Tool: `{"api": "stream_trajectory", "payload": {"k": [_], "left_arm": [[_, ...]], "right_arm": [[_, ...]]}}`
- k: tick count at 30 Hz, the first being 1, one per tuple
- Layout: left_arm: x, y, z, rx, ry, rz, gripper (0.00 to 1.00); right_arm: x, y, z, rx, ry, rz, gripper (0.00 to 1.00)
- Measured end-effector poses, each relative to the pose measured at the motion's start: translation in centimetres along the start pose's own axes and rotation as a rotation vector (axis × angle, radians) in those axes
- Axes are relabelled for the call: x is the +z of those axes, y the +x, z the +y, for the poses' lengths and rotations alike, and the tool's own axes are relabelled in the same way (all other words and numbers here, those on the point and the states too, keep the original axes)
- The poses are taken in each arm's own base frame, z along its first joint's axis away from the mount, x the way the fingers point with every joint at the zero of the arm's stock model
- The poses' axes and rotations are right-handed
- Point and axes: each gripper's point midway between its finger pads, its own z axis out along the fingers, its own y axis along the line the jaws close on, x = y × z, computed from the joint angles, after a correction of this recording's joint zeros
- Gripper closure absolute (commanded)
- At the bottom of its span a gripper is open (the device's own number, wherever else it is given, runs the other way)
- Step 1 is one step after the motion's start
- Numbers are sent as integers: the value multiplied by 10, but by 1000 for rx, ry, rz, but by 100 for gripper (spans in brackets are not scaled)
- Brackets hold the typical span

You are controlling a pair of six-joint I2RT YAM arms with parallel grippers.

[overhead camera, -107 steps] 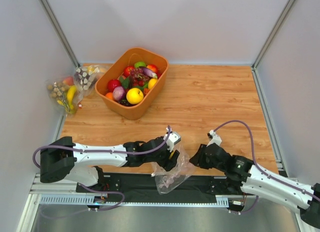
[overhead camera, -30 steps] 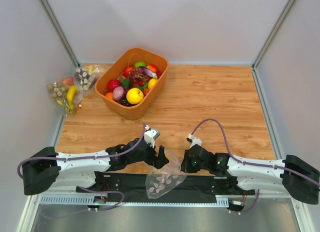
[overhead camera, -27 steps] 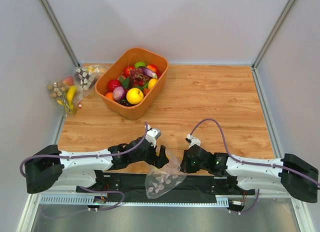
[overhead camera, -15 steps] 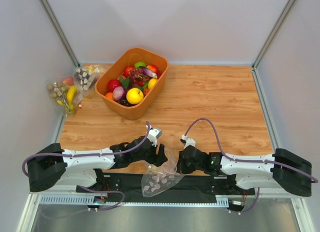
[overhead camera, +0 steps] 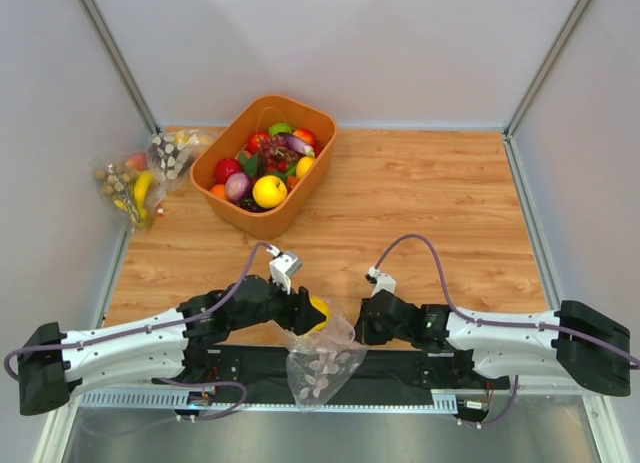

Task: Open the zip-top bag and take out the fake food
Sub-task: Pick up the fake fruit from the zipper food storage bag.

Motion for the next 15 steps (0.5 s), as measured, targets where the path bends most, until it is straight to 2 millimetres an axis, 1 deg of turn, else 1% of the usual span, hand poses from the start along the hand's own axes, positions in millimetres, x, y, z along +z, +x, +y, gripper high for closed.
{"api": "stream_trajectory", "payload": {"k": [7, 12, 15], "left_arm": [[-4, 8, -8, -26, 65, 14, 62], [-1, 6, -29, -48, 171, 20, 62], [5, 9, -42, -45, 216, 79, 63]], "right_arm": [[2, 4, -7, -1, 35, 17, 100], [4, 3, -7, -10, 63, 27, 100], [3, -1, -8, -24, 95, 23, 100]]}}
